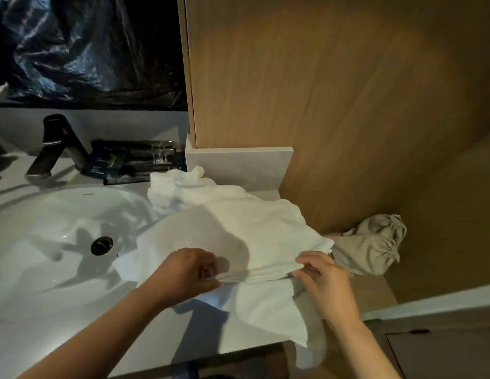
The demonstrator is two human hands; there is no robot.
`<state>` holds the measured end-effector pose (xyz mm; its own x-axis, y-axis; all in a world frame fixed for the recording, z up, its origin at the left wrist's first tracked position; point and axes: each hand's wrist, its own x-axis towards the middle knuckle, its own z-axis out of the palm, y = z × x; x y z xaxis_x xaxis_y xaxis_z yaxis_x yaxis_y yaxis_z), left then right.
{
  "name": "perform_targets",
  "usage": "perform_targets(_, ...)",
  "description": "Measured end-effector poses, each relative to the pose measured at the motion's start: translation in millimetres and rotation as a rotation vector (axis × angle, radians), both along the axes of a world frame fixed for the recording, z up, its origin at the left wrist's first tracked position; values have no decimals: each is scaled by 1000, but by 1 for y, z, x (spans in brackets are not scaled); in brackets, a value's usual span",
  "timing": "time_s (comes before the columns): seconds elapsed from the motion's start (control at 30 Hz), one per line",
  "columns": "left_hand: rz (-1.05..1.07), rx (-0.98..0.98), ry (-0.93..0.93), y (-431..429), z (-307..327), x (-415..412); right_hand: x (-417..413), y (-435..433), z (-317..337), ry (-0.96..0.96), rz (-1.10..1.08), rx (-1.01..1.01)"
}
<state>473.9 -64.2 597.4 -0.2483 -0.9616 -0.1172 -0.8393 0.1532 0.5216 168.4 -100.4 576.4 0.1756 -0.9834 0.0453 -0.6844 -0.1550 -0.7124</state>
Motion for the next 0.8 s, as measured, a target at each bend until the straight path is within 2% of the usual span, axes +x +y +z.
perform_targets(0.1, -9, -9, 20, 5, -15, -3, 0, 11, -11, -48, -38, 132)
perform_targets(0.2, -89, -42, 46, 9, -23, -8, 3, 22, -16, 7, -66, 191)
perform_targets(0.33, -203, -96, 43, 13, -30, -12, 6, 35, -19, 98, -79, 132)
perform_targets(0.43, -232, -36, 15, 10, -30, -11, 9, 37, -19, 140, -113, 77)
perform_targets(0.53, -203, 29, 32, 3, -26, -9, 14, 37, -15, 119, -153, 56)
perform_targets(0.6, -139, 31, 67, -4, -18, -9, 15, 33, -14, 37, -284, 54)
perform_targets(0.63, -110, -23, 75, -8, -13, -11, 14, 27, -13, -27, -376, 76)
perform_targets(0.7, -80, -280, 79, -17, -8, -18, 10, 11, -9, -104, -550, 170)
perform_targets(0.73, -92, -426, 74, -22, -8, -24, 8, 2, -8, -123, -611, 237)
perform_targets(0.8, -171, -559, 39, -27, -14, -38, 5, -12, -8, -151, -671, 347)
